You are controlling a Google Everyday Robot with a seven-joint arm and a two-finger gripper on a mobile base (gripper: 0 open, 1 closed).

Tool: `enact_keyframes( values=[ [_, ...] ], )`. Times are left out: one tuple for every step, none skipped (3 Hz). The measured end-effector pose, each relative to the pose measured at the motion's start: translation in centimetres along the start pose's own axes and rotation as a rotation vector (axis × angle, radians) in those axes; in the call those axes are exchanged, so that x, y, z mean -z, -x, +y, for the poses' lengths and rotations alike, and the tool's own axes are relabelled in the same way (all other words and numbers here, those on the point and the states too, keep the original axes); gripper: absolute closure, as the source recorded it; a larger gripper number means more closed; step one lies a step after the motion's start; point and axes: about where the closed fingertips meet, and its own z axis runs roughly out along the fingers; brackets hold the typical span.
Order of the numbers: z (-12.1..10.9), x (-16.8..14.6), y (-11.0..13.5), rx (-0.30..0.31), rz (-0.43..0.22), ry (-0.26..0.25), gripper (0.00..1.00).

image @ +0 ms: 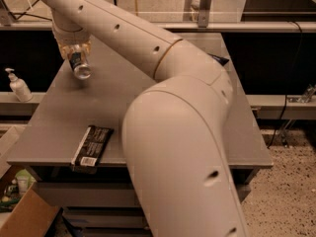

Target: Place redbull can upright

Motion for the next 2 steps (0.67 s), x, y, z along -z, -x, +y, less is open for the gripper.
enact_keyframes(
  values=[
    [-1.04,4.41,3.92,-0.066,0.005,-0.025,1.0],
    [-1.02,4.31,3.77,-0.065,0.005,-0.026,1.0]
  ],
)
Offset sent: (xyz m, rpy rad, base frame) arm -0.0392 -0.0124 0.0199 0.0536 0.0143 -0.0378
